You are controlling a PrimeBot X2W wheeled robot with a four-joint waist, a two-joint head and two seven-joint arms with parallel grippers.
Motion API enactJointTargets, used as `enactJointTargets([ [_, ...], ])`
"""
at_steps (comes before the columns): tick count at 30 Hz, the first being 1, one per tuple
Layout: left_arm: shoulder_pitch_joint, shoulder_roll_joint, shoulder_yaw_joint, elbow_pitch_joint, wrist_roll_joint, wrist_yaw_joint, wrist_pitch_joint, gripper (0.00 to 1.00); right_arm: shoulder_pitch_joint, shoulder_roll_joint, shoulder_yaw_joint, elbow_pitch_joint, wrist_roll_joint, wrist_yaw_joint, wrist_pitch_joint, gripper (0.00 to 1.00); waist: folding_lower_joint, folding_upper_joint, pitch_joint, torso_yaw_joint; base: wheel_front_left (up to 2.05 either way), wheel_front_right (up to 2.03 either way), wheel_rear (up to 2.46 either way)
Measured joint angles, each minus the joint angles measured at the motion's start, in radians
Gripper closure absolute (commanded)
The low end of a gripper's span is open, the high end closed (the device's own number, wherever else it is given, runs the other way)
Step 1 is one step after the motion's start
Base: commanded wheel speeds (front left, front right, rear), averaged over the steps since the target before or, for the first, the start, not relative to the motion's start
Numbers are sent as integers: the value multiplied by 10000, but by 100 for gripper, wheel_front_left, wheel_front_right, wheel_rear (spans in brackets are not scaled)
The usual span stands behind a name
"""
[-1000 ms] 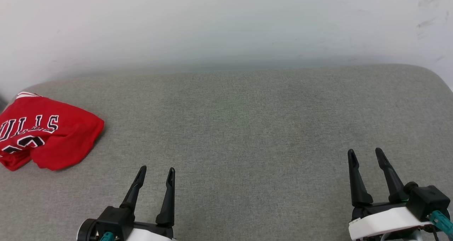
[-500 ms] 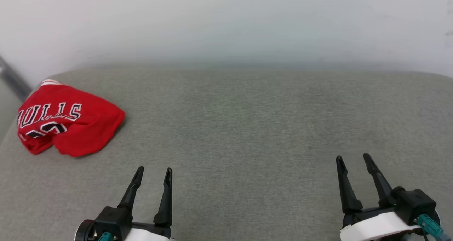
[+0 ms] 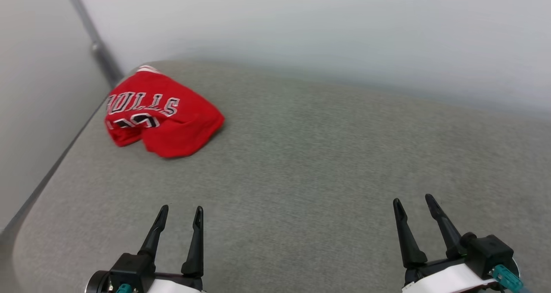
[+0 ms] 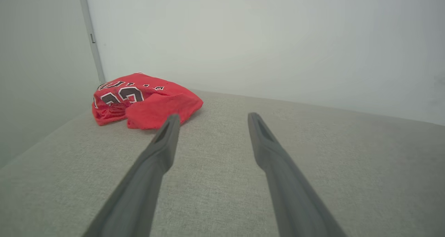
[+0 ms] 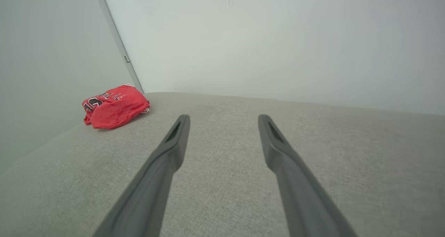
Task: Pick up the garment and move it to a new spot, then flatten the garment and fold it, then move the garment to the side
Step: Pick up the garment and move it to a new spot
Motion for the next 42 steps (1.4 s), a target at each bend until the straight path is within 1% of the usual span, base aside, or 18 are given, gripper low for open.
enactJointTargets([
  [7,149,-2,176,-17,134,-65,0,0,-20,2,290,71,228,0,0,0,0,0,-109,1190,0,0,0],
  [14,340,-2,144,-6,159,-82,0,0,14,2,334,54,280,0,0,0,0,0,-256,1884,0,0,0],
  [18,384,-2,104,-17,159,-113,0,0,32,2,347,75,297,0,0,0,0,0,-317,2139,0,0,0],
  [26,503,0,234,-84,159,-111,0,0,33,2,385,73,368,0,0,0,-1,0,-391,2208,0,0,0],
  [33,276,0,385,-238,-144,-109,0,0,13,2,328,-59,140,0,0,0,0,0,-65,2072,0,0,0],
  [35,57,0,453,-270,-382,-127,0,0,-50,8,194,-100,-27,0,0,0,0,0,121,2002,0,0,0],
  [37,-248,2,523,-151,-449,-169,0,0,-197,10,-161,-201,-148,2,0,0,0,0,355,1919,0,0,0],
  [39,-701,23,619,-6,-462,-242,0,0,-339,-12,-270,-255,-341,0,0,0,0,0,618,1821,0,0,0],
  [41,-1337,251,652,209,-581,-278,0,0,-444,0,-192,-290,-500,0,0,0,0,0,922,1707,0,0,0],
  [42,-1691,479,602,357,-669,-288,0,0,-521,2,-159,-303,-587,0,0,0,0,0,1087,1641,0,0,0],
])
